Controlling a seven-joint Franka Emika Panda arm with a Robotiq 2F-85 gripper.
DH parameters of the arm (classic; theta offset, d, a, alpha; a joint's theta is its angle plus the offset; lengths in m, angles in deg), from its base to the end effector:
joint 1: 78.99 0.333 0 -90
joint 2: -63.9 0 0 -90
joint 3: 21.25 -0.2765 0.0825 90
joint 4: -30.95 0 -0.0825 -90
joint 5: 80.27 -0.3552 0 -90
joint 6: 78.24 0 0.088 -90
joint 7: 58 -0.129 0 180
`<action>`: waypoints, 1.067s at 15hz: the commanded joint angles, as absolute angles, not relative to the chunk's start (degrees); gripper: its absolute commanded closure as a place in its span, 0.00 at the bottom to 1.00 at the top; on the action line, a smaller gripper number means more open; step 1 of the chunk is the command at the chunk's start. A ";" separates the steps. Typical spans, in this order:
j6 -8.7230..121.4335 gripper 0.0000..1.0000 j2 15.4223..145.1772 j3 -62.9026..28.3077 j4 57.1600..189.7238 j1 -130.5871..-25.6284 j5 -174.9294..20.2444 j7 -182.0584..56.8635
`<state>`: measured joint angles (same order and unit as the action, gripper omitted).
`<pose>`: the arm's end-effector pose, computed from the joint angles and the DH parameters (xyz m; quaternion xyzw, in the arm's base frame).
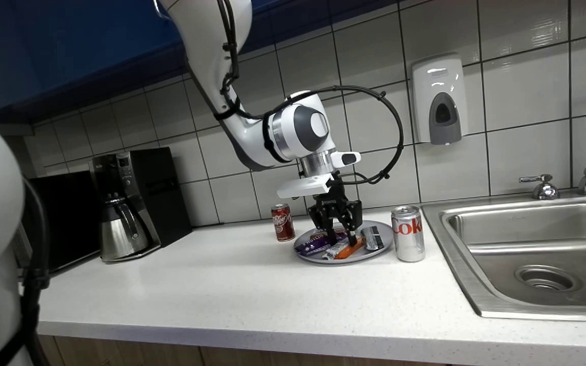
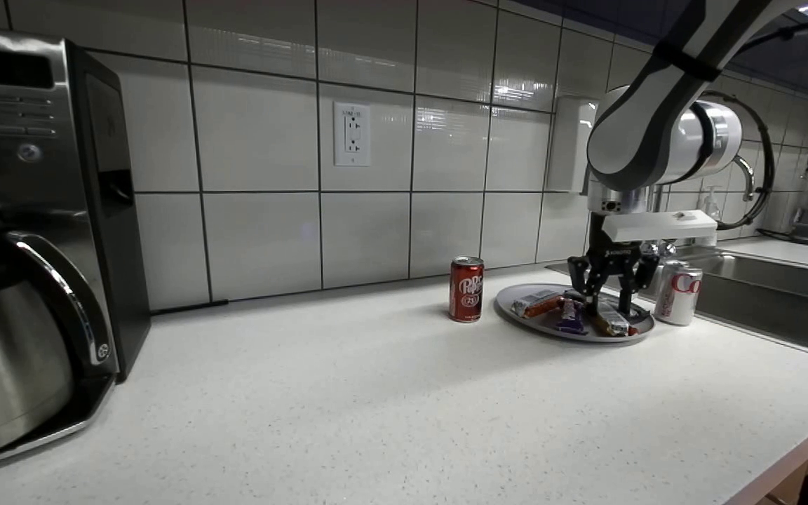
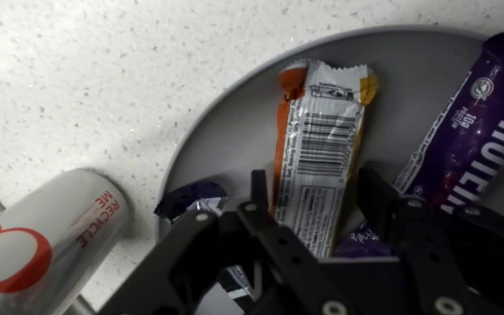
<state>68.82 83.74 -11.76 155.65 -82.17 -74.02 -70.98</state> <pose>0.5254 -0.1199 0.2012 0.9831 -0.1720 0.0233 0.0585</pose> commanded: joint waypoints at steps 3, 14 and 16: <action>66.55 0.00 80.45 -12.04 157.06 -82.29 -74.42 -69.52; 67.03 0.00 66.14 -12.12 168.56 -83.28 -72.55 -62.56; 66.85 0.00 62.27 -12.34 171.51 -83.52 -72.22 -60.90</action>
<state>68.36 70.05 -11.68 165.79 -82.43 -73.50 -63.97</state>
